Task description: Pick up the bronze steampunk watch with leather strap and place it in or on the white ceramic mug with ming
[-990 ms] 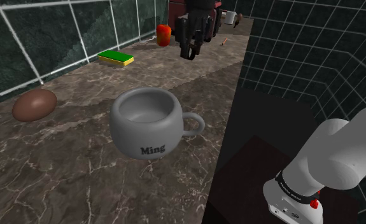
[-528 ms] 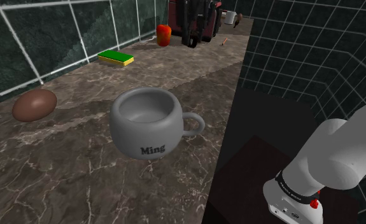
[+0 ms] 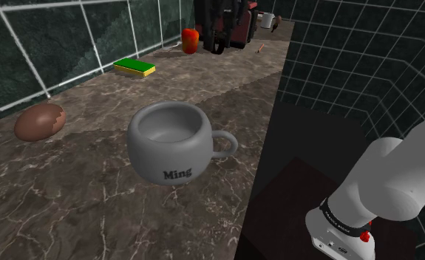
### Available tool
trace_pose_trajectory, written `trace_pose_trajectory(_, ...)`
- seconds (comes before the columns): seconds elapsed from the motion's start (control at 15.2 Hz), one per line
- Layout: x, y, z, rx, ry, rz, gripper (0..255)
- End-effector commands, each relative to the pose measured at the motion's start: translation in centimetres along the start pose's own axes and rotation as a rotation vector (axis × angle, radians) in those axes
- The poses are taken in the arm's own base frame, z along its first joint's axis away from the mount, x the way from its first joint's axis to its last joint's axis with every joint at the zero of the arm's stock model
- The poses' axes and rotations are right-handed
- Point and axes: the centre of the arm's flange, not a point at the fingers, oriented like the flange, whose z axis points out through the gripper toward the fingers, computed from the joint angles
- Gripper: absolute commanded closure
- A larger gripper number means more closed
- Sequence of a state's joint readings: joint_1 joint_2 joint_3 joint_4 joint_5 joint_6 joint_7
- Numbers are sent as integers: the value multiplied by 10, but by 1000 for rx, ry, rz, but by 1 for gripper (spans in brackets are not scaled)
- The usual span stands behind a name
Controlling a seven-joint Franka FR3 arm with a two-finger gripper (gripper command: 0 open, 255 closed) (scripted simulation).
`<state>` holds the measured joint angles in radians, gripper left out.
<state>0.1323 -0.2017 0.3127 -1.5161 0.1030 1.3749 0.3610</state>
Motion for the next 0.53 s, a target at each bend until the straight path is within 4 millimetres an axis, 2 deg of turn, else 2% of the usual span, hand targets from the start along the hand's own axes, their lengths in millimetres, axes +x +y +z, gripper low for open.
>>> trace_pose_trajectory(0.0, -8, -24, 1, 0, 0, 2, 255)
trace_pose_trajectory(0.46, -43, -110, 4, 0, 0, 2, 255)
